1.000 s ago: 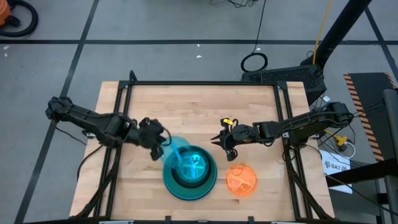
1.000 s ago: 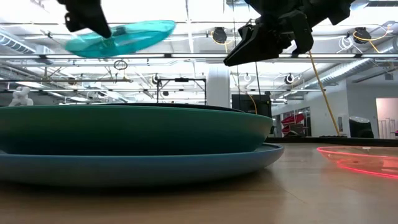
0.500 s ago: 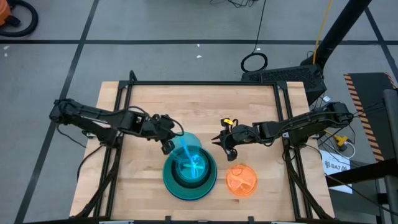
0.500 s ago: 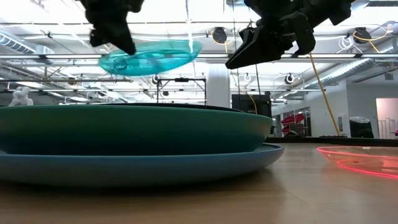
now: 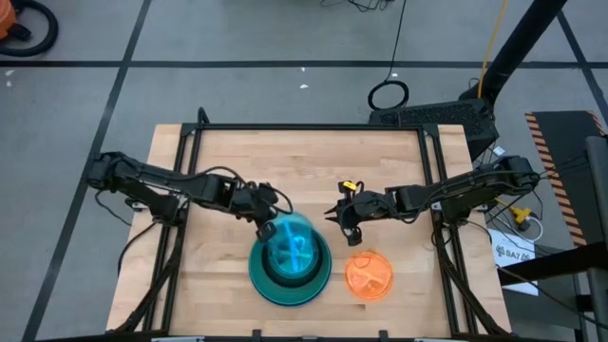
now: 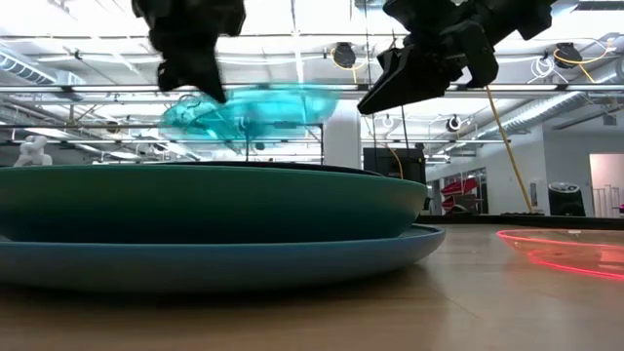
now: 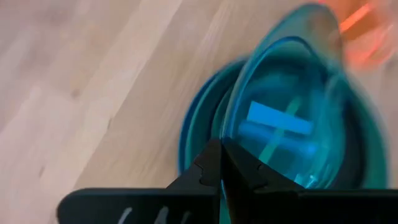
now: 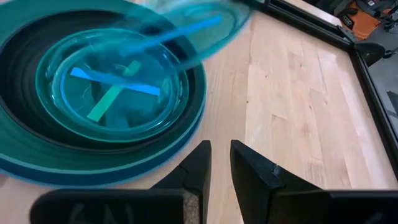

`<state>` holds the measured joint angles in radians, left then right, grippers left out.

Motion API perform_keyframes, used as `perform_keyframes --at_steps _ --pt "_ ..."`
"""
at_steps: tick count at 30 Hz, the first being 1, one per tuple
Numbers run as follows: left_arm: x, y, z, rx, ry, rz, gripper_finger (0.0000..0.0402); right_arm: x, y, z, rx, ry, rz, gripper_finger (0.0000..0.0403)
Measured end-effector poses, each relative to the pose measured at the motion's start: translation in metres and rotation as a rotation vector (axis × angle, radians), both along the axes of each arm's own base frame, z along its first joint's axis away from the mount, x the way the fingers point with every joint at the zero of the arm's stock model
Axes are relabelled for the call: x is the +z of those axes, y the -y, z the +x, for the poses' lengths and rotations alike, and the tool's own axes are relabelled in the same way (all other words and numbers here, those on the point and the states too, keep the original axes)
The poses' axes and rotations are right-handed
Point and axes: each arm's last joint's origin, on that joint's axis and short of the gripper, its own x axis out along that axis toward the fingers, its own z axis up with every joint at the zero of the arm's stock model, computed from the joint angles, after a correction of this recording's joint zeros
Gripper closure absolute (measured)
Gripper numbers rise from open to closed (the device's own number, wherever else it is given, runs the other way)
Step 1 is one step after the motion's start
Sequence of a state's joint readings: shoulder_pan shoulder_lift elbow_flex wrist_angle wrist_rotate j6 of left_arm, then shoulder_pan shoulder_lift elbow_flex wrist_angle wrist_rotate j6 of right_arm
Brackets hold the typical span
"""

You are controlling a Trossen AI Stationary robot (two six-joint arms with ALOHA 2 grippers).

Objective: Stack plastic plates
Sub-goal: Stack the light blue plate on top of the light blue plate

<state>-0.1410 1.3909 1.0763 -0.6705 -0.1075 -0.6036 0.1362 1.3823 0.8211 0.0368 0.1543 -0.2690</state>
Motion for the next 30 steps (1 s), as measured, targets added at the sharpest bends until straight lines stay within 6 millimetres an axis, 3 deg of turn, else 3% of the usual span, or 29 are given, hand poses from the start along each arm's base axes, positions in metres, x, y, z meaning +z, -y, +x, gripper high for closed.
perform_keyframes --at_steps 9,30 --pt "-0.013 0.003 0.009 -0.036 -0.042 0.007 0.0396 -0.001 0.0 0.0 -0.01 -0.007 0.014 0.0349" --pt "-0.018 0.013 0.012 -0.078 -0.038 0.022 0.0396 0.0 0.0 0.0 -0.012 -0.006 0.016 0.0349"
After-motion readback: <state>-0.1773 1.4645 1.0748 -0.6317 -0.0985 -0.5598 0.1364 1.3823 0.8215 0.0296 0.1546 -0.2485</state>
